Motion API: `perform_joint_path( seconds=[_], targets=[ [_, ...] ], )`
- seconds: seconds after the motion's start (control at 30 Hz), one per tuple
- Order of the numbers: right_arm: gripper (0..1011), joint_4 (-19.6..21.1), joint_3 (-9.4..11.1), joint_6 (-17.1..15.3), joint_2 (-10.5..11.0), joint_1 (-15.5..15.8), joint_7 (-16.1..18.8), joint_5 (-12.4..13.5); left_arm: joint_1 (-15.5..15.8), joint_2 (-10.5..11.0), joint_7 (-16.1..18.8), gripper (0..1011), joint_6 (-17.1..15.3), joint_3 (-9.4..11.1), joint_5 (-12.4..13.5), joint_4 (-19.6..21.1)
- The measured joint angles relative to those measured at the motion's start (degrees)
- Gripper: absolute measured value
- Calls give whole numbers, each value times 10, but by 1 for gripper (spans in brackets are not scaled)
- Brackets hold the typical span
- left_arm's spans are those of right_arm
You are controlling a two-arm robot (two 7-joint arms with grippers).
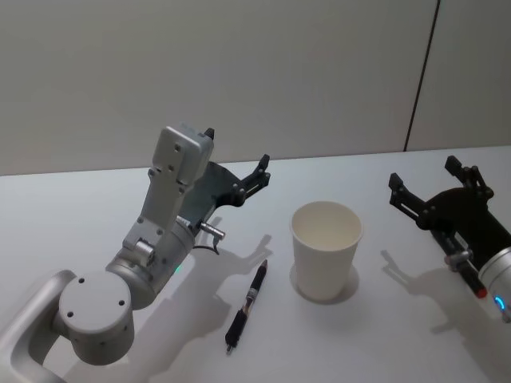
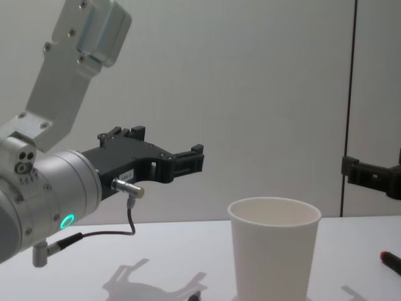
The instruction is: Place the pen into the pen holder.
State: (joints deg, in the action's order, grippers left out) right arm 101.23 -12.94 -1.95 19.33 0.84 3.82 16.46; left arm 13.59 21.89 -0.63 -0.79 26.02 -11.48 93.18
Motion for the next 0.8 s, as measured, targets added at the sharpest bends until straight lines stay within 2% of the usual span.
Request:
perform_joint_path(
  seconds=[0.8],
  targets=[
    [1002,0,0,0,0,0,0,0,0,0,0,1001,0,0,0,0]
  ],
)
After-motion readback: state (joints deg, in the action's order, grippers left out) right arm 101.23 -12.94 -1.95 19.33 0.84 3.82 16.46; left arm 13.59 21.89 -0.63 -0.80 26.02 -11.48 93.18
